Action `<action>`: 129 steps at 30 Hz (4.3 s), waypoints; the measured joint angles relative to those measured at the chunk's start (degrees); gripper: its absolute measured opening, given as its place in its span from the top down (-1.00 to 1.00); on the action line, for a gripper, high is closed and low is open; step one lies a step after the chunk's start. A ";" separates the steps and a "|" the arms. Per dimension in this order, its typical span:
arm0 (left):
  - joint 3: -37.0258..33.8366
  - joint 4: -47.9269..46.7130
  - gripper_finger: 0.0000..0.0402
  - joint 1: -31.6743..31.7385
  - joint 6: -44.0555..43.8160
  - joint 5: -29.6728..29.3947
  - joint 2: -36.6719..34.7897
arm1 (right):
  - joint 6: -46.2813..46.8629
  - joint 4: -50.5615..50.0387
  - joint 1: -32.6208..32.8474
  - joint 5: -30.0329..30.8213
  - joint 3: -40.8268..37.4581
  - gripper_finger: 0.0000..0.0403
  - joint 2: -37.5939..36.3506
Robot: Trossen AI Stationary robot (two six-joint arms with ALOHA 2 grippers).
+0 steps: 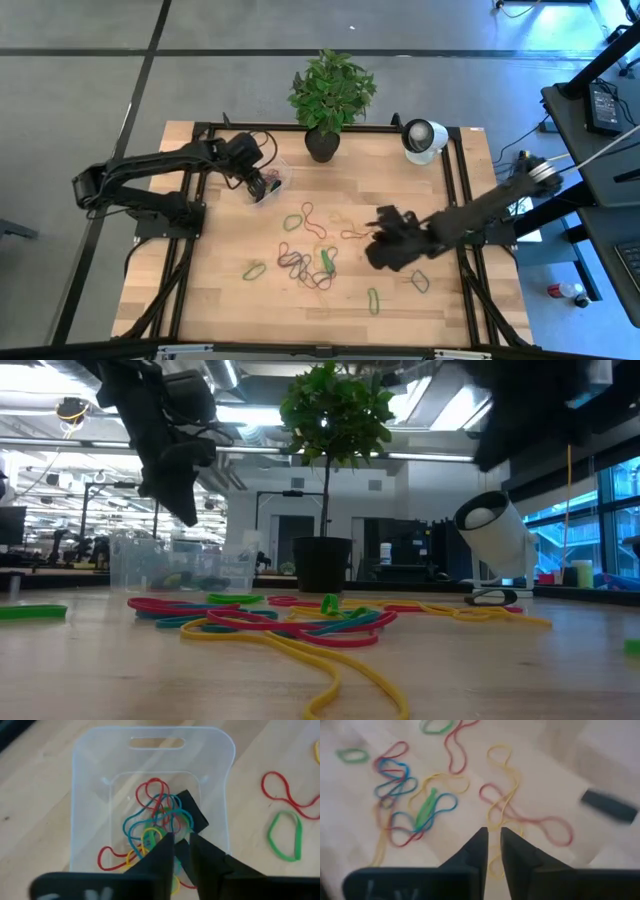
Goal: Pick and place rubber bands into bin
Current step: Put the blue rubber band into the transparent bin, then put the green rubber band into the transparent bin
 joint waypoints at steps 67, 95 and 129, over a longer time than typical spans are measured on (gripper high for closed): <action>18.17 -9.39 0.98 -62.06 -73.04 6.50 40.42 | -37.79 22.57 -16.40 -24.55 -35.94 0.94 -36.86; 25.16 -24.40 0.65 -59.76 -71.27 2.31 33.68 | -36.24 22.24 -16.38 -24.33 -35.94 0.94 -36.84; 40.36 -50.09 0.99 -49.65 -64.71 -18.69 25.84 | -29.88 23.00 -14.11 -23.29 -35.91 0.93 -36.82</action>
